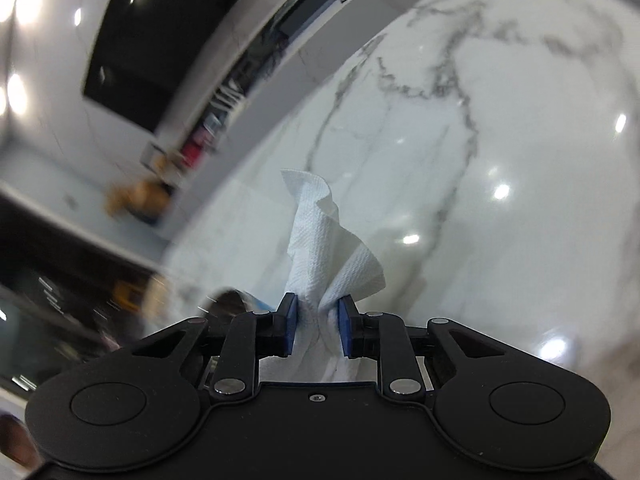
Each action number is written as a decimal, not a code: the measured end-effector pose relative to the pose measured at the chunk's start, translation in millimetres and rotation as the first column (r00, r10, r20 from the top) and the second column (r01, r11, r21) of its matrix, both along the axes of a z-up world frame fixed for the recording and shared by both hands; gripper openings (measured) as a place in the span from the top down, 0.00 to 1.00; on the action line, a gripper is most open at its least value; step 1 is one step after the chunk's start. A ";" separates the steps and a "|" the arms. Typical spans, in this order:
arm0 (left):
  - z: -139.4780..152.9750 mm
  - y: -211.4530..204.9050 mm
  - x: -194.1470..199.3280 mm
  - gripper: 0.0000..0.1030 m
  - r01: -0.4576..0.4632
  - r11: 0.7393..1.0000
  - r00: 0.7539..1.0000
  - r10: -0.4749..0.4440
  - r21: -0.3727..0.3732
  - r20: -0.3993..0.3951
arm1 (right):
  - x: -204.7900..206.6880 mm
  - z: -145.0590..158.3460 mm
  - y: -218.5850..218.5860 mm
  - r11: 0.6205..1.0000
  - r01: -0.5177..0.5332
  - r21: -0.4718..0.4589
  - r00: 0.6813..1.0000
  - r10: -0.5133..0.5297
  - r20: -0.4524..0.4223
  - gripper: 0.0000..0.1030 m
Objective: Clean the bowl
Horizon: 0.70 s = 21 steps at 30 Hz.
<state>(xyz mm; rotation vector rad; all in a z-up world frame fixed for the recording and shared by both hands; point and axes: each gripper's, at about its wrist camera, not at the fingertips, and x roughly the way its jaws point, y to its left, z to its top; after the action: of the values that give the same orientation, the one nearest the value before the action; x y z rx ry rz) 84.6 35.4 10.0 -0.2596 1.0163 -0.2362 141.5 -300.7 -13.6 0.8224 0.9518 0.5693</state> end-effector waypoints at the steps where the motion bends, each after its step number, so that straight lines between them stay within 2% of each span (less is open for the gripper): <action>1: -0.4 -1.2 0.2 0.75 0.003 1.000 1.000 -0.003 0.005 -0.002 | 0.7 -2.0 -0.6 1.000 -0.001 0.027 1.000 0.002 -0.013 0.81; 10: -1.9 -6.8 0.0 0.75 0.023 0.999 1.000 -0.023 0.038 0.000 | 4.3 -19.8 7.3 0.997 -0.008 0.082 0.993 0.018 -0.120 0.81; 21: -4.8 -11.8 1.0 0.75 0.037 0.997 0.999 -0.037 0.067 -0.011 | 7.6 -34.1 31.5 0.998 -0.045 -0.038 0.982 0.037 -0.187 0.81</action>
<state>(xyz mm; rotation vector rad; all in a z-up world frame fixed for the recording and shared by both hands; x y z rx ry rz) 85.6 23.7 5.2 -0.1808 1.0378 -0.2338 149.2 -269.1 -47.7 0.8298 1.1504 0.5124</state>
